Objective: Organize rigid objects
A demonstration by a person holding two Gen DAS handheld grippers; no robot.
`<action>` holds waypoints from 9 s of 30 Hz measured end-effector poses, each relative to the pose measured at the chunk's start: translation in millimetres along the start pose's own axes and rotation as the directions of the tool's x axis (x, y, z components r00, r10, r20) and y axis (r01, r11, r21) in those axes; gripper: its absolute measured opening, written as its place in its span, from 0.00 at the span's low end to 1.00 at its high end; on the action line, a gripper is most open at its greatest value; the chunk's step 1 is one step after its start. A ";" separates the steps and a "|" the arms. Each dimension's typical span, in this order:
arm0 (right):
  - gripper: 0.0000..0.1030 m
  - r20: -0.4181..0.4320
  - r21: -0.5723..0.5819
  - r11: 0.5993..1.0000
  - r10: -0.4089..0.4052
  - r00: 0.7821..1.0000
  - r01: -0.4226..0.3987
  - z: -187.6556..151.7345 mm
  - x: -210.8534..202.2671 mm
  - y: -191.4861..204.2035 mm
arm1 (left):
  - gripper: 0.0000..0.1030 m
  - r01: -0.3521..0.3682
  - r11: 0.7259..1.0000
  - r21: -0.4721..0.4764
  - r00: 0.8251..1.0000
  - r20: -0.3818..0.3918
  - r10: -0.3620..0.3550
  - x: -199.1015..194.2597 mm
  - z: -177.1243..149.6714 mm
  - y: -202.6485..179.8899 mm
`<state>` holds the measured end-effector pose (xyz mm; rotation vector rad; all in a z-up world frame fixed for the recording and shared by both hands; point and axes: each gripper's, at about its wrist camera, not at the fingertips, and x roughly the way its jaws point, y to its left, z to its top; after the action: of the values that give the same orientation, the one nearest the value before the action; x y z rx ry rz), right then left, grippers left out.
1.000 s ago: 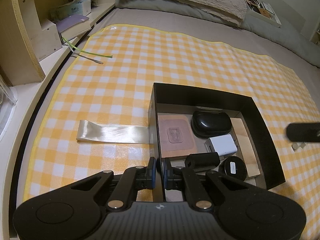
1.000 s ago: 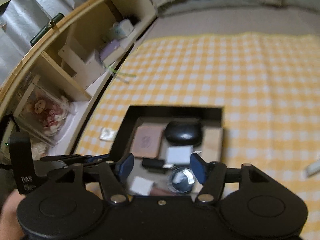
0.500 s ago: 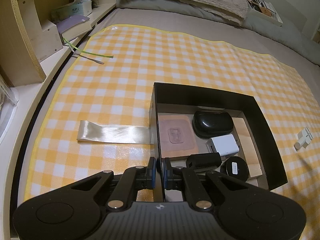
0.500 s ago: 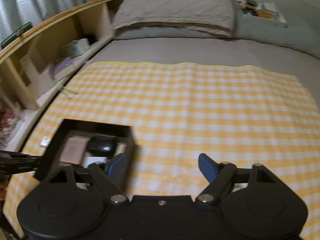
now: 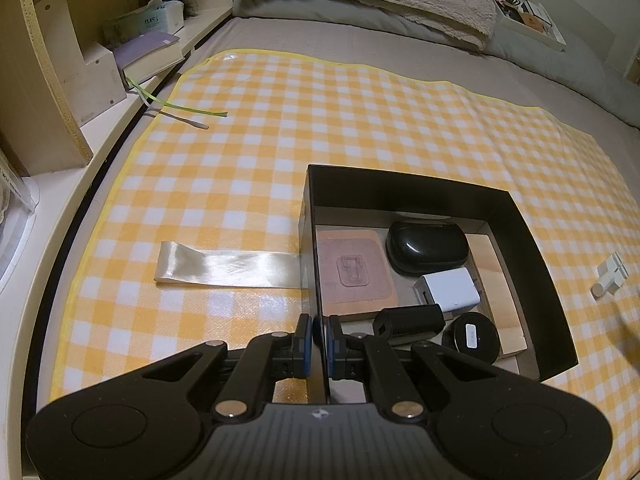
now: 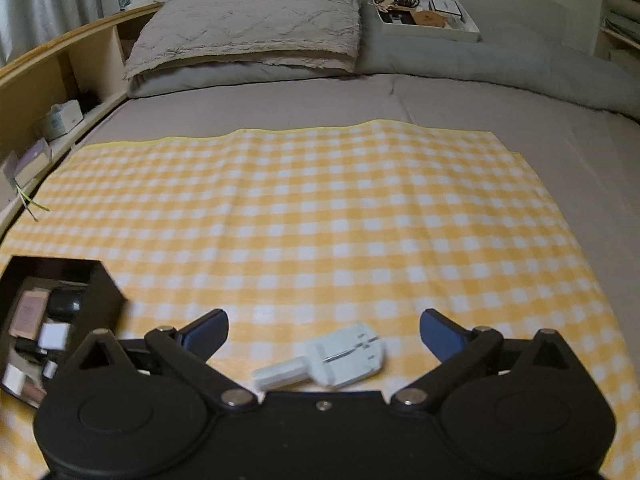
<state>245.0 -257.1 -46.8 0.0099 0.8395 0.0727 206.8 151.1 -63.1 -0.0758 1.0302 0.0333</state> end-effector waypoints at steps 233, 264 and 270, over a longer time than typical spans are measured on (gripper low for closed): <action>1.00 0.332 -0.238 0.945 0.296 0.896 -0.224 -104.8 -194.6 149.0 | 1.00 -0.058 0.994 0.097 0.831 0.556 -0.005 -189.9 -152.3 -68.7; 1.00 0.326 -0.240 0.945 0.295 0.898 -0.224 -106.1 -191.2 152.1 | 1.00 -0.056 0.993 0.104 0.831 0.556 -0.011 -190.2 -152.9 -69.2; 1.00 0.325 -0.239 0.945 0.295 0.898 -0.224 -106.3 -191.3 152.6 | 1.00 -0.057 0.993 0.104 0.831 0.555 -0.010 -189.9 -152.9 -69.1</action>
<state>29.4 -120.2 30.2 -0.0492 0.4576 0.3974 -17.2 71.7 24.7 0.0538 0.4429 0.0155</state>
